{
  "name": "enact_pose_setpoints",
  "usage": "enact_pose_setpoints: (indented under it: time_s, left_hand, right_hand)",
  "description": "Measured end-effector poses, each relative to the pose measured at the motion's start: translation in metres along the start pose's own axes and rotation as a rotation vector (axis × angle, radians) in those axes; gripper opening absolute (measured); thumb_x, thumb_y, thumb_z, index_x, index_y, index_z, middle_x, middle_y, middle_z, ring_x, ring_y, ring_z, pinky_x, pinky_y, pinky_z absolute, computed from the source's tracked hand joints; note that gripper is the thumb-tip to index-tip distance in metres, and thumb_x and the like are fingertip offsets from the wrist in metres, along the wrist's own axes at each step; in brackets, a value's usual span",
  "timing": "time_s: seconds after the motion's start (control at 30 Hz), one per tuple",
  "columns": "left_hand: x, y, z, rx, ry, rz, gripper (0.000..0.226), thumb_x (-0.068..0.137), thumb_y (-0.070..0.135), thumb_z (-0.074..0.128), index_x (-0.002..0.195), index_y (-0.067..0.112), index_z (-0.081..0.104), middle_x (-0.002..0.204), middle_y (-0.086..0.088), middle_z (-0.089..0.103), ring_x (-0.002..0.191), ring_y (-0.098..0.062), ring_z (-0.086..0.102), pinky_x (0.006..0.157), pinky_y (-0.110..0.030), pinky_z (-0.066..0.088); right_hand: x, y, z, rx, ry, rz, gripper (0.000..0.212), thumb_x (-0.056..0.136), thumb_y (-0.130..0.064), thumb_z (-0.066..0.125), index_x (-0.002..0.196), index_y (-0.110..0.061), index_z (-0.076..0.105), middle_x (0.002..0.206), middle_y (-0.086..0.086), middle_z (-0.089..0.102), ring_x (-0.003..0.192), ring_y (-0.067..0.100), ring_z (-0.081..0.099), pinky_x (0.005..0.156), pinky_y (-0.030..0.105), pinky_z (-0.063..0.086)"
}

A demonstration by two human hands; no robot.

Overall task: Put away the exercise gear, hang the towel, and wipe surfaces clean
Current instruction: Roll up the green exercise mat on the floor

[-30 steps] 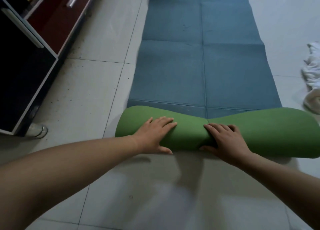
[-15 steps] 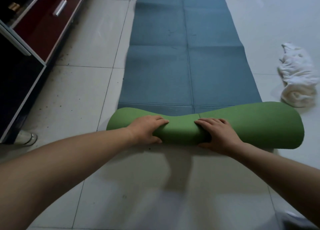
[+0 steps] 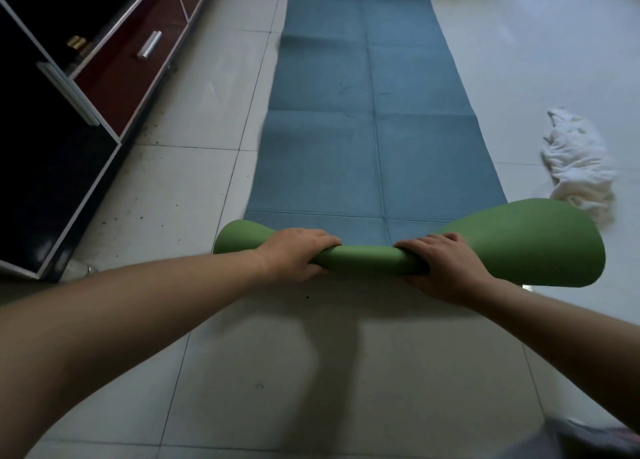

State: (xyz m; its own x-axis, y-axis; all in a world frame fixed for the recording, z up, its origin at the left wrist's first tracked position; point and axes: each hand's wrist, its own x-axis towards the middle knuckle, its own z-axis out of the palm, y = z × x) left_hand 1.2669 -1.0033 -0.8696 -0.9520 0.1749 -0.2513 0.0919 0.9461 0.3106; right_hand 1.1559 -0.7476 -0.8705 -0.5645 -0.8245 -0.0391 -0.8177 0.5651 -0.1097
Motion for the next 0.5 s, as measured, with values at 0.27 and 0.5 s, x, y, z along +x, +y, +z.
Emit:
enact_pose_setpoints:
  time_s: [0.27,0.5]
  left_hand:
    - [-0.035,0.001,-0.014,-0.018,0.022,0.001,0.049,0.084,0.029,0.058,0.132,0.025,0.048,0.130,0.004,0.054,0.115,-0.020,0.053,0.086,-0.030,0.042]
    - [-0.062,0.000,-0.007,-0.079,-0.104,-0.002,0.043,0.087,0.030,0.059,0.129,0.027,0.051,0.127,0.006,0.057,0.115,-0.017,0.053,0.085,-0.026,0.038]
  right_hand:
    - [-0.014,-0.027,-0.019,0.039,0.022,-0.044,0.038,0.070,-0.044,0.062,0.106,-0.030,0.065,0.092,-0.007,0.071,0.085,0.020,0.066,0.068,0.032,0.036]
    - [-0.020,-0.041,-0.026,0.199,-0.164,-0.093,0.048,0.077,-0.046,0.066,0.121,-0.028,0.060,0.102,-0.003,0.069,0.093,0.021,0.063,0.074,0.030,0.044]
